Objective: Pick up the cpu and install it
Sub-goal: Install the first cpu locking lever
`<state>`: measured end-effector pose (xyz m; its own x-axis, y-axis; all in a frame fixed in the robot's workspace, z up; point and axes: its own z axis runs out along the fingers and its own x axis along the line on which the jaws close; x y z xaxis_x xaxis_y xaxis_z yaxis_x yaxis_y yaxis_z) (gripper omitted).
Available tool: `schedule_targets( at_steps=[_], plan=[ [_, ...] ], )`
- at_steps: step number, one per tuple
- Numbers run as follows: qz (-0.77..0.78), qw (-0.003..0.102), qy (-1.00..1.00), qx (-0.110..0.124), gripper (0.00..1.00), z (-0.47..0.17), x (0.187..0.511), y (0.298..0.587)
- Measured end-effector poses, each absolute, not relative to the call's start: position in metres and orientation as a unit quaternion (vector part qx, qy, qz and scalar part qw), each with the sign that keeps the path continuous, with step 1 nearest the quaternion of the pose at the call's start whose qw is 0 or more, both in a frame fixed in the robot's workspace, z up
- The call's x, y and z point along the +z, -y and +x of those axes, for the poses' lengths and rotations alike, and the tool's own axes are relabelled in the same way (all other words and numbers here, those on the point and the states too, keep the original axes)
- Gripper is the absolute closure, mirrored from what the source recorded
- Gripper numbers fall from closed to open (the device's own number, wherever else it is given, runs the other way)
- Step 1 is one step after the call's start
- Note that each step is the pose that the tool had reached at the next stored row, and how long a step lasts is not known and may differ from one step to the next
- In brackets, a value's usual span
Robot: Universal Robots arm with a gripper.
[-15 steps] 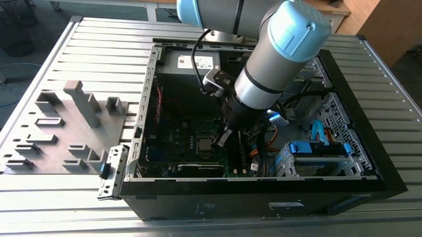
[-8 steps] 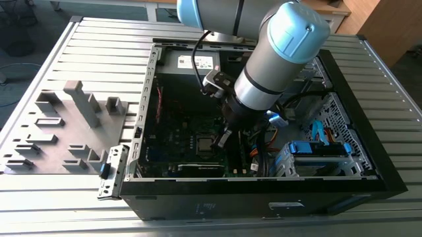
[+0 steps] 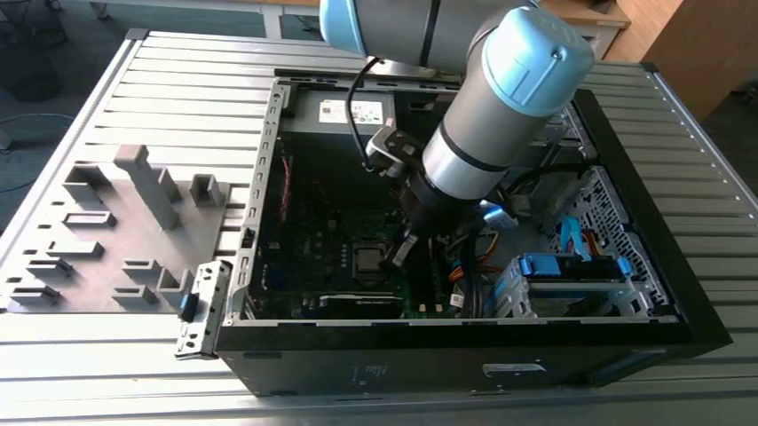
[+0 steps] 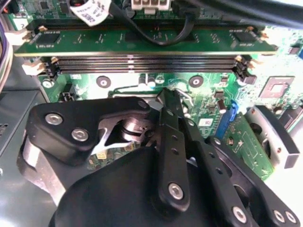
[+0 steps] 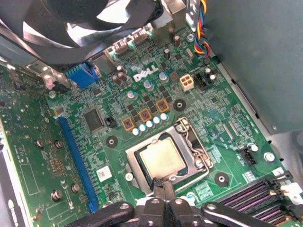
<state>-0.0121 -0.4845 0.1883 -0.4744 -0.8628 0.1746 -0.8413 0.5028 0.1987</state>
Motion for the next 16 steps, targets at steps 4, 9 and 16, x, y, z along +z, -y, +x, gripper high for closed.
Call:
schedule_targets(
  at_steps=[4,9,16],
  plan=[
    [0.497,0.127,0.857,-0.043,0.89,-0.0107,0.1876,0.4846],
    [0.497,0.128,0.857,-0.043,0.89,-0.0097,0.1857,0.4849],
    [0.498,0.128,0.857,-0.043,0.89,-0.0083,0.1853,0.4849]
  ],
)
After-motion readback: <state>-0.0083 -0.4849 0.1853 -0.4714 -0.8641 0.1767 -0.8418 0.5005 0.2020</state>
